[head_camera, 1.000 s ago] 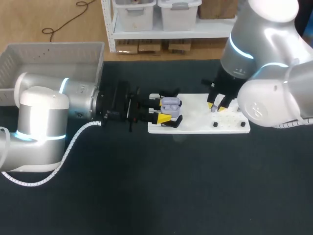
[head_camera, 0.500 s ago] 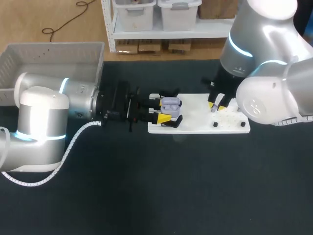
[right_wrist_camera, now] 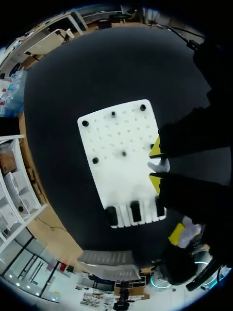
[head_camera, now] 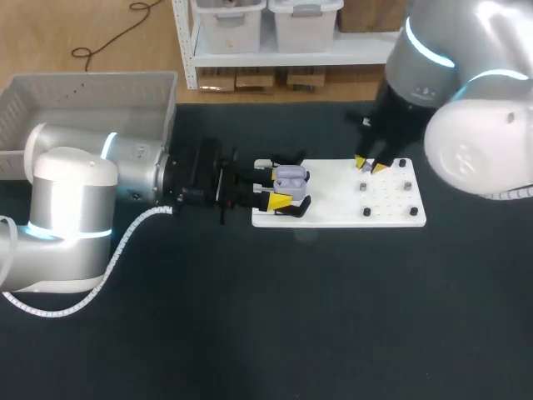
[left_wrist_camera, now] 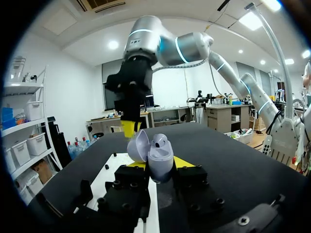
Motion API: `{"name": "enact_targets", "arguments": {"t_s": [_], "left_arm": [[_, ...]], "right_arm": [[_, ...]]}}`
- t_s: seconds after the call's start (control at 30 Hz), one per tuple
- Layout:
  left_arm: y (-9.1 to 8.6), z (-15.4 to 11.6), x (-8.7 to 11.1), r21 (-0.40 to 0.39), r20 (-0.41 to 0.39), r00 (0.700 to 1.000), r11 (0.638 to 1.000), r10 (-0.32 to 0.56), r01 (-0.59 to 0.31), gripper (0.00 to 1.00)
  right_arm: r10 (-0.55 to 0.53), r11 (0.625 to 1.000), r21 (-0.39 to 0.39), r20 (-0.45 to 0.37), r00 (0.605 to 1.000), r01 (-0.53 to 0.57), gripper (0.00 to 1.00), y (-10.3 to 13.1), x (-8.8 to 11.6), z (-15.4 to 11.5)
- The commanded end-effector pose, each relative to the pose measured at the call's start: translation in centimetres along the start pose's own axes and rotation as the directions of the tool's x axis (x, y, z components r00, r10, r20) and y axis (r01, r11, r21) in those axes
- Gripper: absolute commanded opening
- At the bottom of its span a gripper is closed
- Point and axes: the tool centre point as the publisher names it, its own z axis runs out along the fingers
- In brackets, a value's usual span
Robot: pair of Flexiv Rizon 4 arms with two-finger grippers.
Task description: Pick up each earbud case from the left stands, insert the matching earbuds, close the lid, and place the case in the box.
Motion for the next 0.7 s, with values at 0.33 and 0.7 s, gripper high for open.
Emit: {"name": "enact_targets", "arguments": {"t_s": [0.33, 0.7], "left_arm": [[-0.1, 0.0, 0.1, -0.004, 0.002, 1.0, 1.0, 0.003, -0.003, 0.0], [-0.1, 0.0, 0.1, -0.004, 0.002, 1.0, 1.0, 0.003, -0.003, 0.0]], "right_arm": [[-0.144, 0.989, 0.008, -0.043, 0.989, 0.144, 0.0, 4.9, 3.8, -7.8], [-0.187, 0.982, -0.005, -0.077, 0.979, 0.188, 0.0, 6.7, 4.7, -7.8]]}}
